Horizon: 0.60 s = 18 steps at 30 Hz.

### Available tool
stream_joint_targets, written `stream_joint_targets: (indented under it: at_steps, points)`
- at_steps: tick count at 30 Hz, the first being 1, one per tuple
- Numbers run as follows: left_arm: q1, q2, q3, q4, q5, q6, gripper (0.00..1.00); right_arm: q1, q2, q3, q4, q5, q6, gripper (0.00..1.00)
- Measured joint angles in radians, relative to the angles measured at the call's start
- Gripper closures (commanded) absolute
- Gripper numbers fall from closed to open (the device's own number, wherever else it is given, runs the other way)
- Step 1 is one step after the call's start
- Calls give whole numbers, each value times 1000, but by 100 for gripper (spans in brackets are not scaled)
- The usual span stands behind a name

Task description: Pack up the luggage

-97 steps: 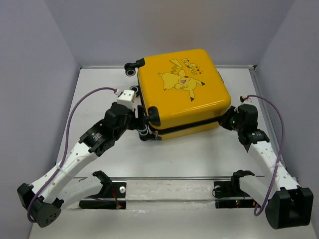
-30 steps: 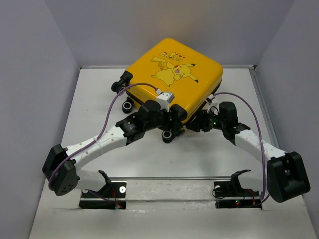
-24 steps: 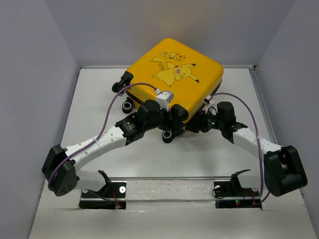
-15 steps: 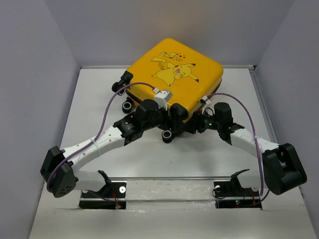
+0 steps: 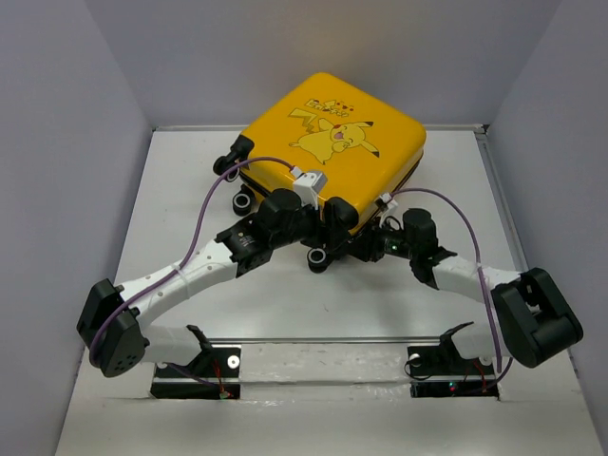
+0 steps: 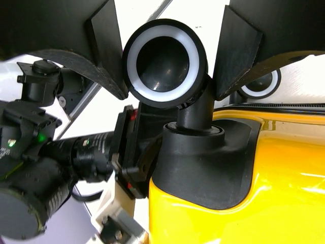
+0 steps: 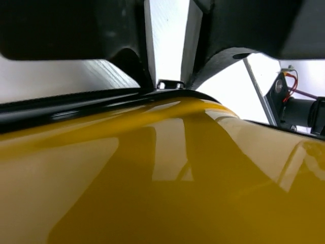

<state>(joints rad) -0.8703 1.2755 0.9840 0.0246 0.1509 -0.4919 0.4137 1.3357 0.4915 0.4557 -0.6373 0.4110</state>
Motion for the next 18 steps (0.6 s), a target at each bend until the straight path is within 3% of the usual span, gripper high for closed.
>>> stream_joint_targets:
  at_steps: [7,11,13,18]
  points:
    - [2,0,0,1,4,-8,94,80,-4,-68,155,88,45,93]
    - [2,0,0,2,3,-15,94,104,-35,-92,166,176,65,93]
    - [2,1,0,4,3,-24,94,134,-62,-109,167,248,75,93]
    - [2,42,46,-17,20,-70,94,303,-138,-171,190,598,104,93]
